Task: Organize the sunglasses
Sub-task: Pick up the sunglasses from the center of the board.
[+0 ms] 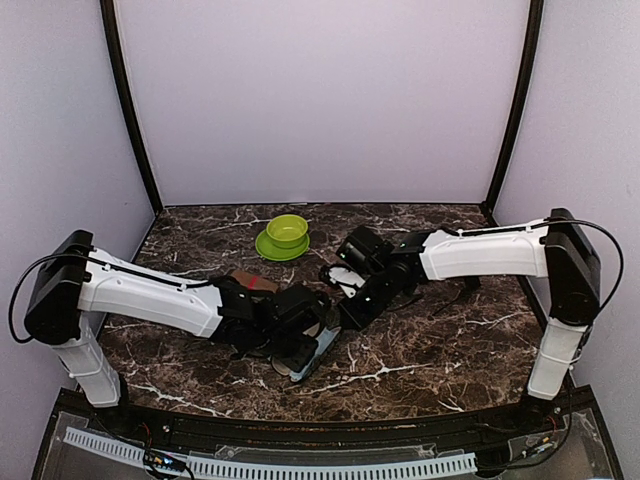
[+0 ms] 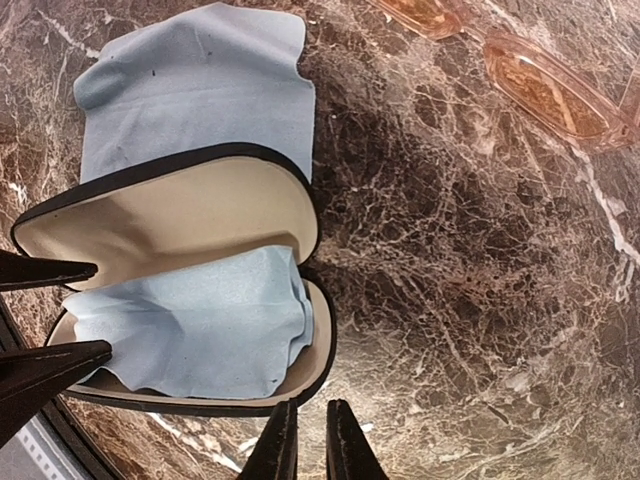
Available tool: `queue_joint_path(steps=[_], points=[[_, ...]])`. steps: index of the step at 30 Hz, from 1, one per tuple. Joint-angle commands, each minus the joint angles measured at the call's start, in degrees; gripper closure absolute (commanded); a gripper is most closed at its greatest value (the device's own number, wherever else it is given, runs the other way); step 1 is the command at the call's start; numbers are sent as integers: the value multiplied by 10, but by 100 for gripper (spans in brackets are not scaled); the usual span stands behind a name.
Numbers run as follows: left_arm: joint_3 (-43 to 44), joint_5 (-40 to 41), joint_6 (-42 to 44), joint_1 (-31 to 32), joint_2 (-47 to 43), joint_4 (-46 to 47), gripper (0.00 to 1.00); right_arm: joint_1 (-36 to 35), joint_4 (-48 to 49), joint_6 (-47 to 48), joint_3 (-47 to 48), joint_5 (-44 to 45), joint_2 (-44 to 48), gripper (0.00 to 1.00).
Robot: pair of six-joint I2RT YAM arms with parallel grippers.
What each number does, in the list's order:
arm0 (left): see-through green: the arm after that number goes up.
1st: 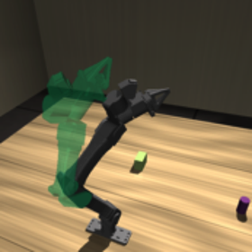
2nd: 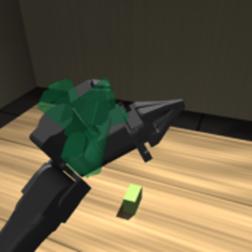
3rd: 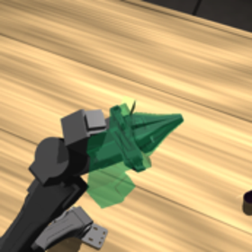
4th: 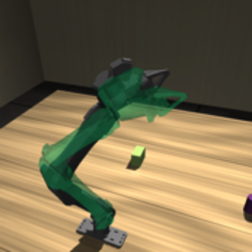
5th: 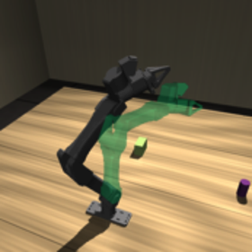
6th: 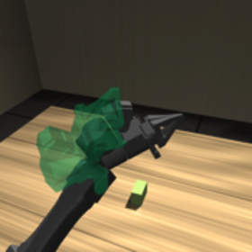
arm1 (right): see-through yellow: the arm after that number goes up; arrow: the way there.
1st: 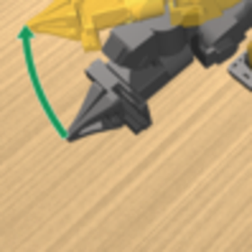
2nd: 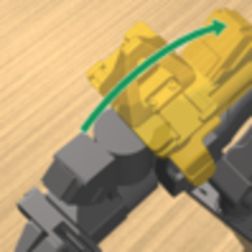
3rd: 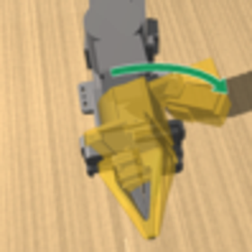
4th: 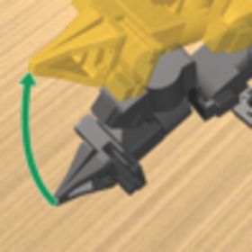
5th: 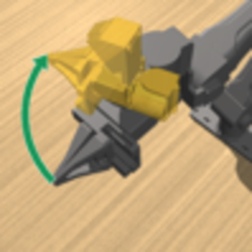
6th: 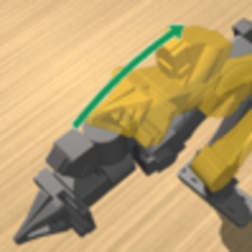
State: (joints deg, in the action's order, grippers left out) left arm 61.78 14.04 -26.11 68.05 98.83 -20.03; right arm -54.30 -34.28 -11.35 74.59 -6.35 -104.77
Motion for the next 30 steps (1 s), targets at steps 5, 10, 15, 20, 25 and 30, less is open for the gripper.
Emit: queue_joint_path(steps=[5, 10, 15, 20, 25, 30], points=[[10, -19, -2, 16, 4, -3, 66, 4, 18, -10, -15, 5, 25, 88], [7, -25, -8, 24, 1, -3, 66, 5, 21, -11, -18, 5, 25, 88], [3, -33, -11, 26, 6, 2, 66, 5, 23, -13, -19, 4, 24, 88], [10, -27, -11, 27, 0, 2, 66, 5, 23, -14, -22, 5, 25, 88], [21, -9, -8, 27, -8, -9, 65, 5, 23, -16, -24, 6, 31, 88], [33, 15, -1, 27, -14, -25, 64, 5, 23, -19, -27, 10, 38, 88]])
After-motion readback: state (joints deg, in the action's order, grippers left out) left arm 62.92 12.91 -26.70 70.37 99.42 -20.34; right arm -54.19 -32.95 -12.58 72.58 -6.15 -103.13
